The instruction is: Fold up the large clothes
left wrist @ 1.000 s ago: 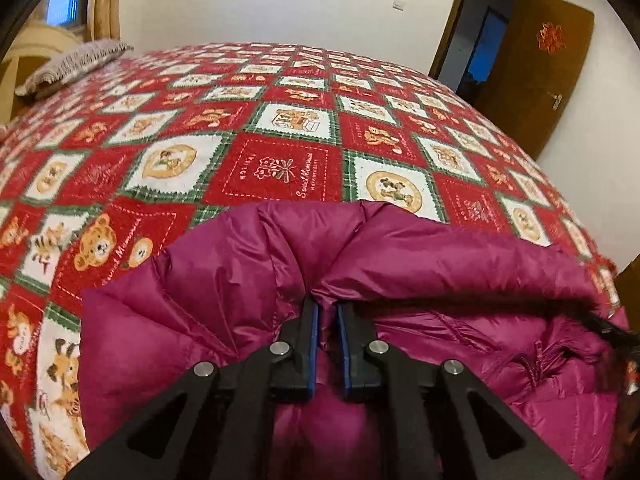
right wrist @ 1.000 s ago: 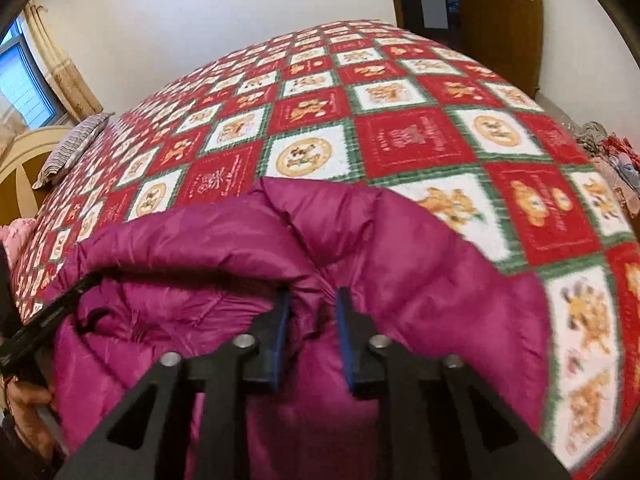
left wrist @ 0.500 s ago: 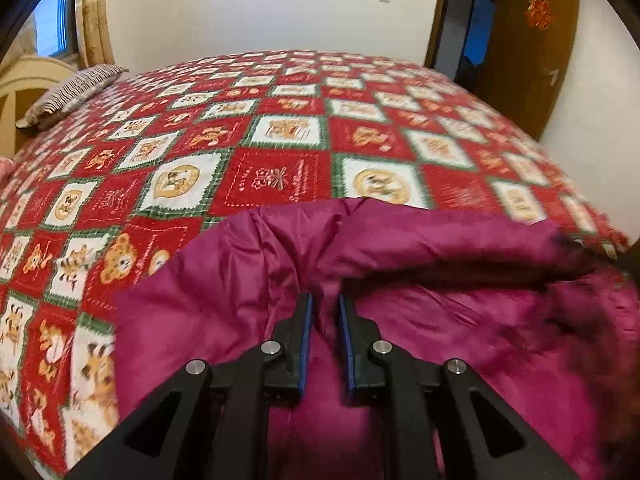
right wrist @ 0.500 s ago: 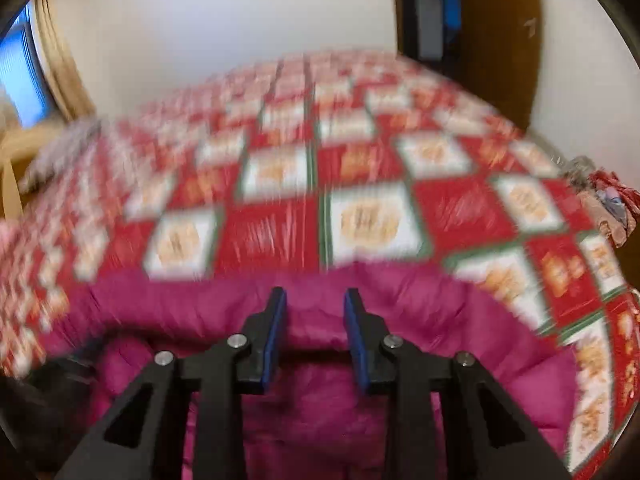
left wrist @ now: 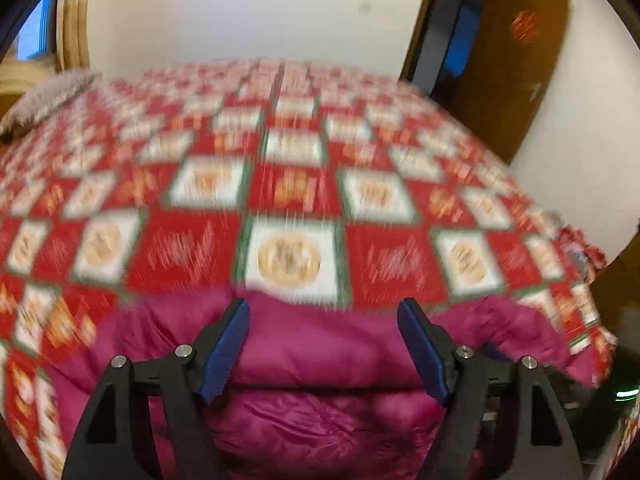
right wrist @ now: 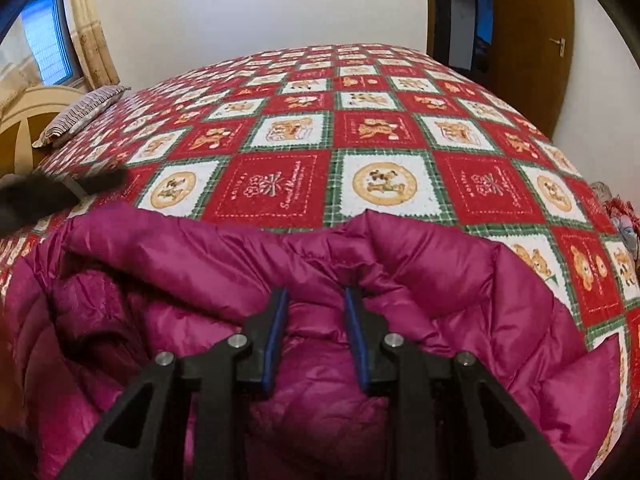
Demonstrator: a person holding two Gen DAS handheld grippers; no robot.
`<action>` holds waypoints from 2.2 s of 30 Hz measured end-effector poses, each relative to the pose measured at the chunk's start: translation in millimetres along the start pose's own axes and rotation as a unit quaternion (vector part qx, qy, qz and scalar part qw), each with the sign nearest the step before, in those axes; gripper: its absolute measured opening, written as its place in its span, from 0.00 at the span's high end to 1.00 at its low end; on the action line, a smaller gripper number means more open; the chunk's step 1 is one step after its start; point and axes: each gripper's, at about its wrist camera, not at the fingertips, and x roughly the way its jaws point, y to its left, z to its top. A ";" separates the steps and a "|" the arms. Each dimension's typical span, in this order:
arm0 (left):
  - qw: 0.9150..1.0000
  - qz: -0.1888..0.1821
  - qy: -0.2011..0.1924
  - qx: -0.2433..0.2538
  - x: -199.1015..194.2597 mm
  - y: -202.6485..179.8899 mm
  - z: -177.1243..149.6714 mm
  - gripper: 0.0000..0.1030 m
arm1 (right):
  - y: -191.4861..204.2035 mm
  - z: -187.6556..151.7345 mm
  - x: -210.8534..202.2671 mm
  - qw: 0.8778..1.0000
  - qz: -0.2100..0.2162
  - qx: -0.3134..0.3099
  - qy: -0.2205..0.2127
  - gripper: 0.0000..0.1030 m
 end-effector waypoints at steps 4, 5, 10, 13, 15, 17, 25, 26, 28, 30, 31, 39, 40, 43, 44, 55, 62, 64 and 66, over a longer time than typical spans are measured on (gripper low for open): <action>1.000 0.021 -0.010 0.006 19.6 4.5 -29.4 0.26 | -2.1 -2.9 -2.5 1.000 0.008 0.002 -0.004 0.65; 0.999 0.029 -0.009 0.012 19.1 2.4 -29.3 0.26 | -1.3 -3.1 -3.3 1.000 0.006 0.001 -0.005 0.65; 0.997 0.062 -0.006 0.039 23.1 -6.3 -31.4 0.26 | -13.2 -5.5 -29.5 0.998 -0.007 0.035 -0.053 0.65; 0.998 0.051 -0.008 0.031 20.4 -2.1 -33.9 0.26 | -27.1 -9.0 -14.8 0.998 -0.029 0.058 -0.009 0.65; 0.998 0.051 -0.007 0.031 20.9 -2.0 -33.1 0.26 | -27.2 -6.8 -13.0 0.998 -0.032 0.053 -0.008 0.65; 0.998 0.053 -0.007 0.032 21.3 -3.6 -32.9 0.26 | -20.6 -5.4 -8.8 0.998 -0.051 0.036 -0.007 0.63; 0.996 0.061 -0.039 0.050 -26.6 -7.4 -42.6 0.26 | -36.3 -14.0 -37.6 0.997 -0.037 0.066 -0.009 0.38; 0.996 0.059 -0.049 0.054 -36.5 -8.0 -45.7 0.26 | -38.9 -18.5 -52.5 0.996 -0.039 0.071 -0.027 0.38; 0.995 0.046 -0.066 0.065 -65.7 -9.5 -55.8 0.26 | -41.8 -28.9 -87.8 0.995 -0.041 0.070 -0.059 0.38; 0.994 0.020 -0.080 0.072 -100.3 -6.7 -70.2 0.26 | -44.7 -39.9 -119.6 0.994 -0.036 0.068 -0.077 0.38; 0.994 -0.002 -0.089 0.071 -121.0 -2.5 -79.8 0.26 | -47.1 -47.6 -138.5 0.993 -0.033 0.068 -0.086 0.37; 0.984 -0.114 -0.117 0.076 -234.8 33.3 -162.0 0.26 | -75.9 -124.4 -258.1 0.988 -0.034 0.085 -0.122 0.36; 0.983 -0.119 -0.115 0.076 -241.3 37.0 -168.9 0.26 | -79.0 -134.2 -268.9 0.988 -0.032 0.088 -0.123 0.36; 0.981 -0.140 -0.105 0.079 -266.4 52.3 -198.7 0.26 | -85.6 -162.3 -296.0 0.987 -0.036 0.095 -0.122 0.32; 0.981 -0.143 -0.103 0.080 -276.6 59.0 -211.2 0.26 | -86.3 -172.5 -303.8 0.988 -0.038 0.095 -0.120 0.32; 0.986 -0.128 -0.093 0.042 -340.5 120.7 -324.1 0.25 | -81.8 -270.6 -317.5 0.995 0.008 0.099 -0.017 0.29; 0.996 -0.071 -0.053 0.032 -326.3 136.1 -365.1 0.25 | -54.0 -301.7 -290.7 0.997 0.022 0.064 0.024 0.29; 0.997 -0.060 -0.044 0.029 -321.0 139.1 -374.4 0.25 | -51.7 -308.4 -284.1 0.997 0.029 0.065 0.036 0.29; 0.998 -0.056 -0.036 0.023 -317.1 144.0 -383.5 0.25 | -49.8 -315.6 -277.2 0.996 0.034 0.062 0.051 0.30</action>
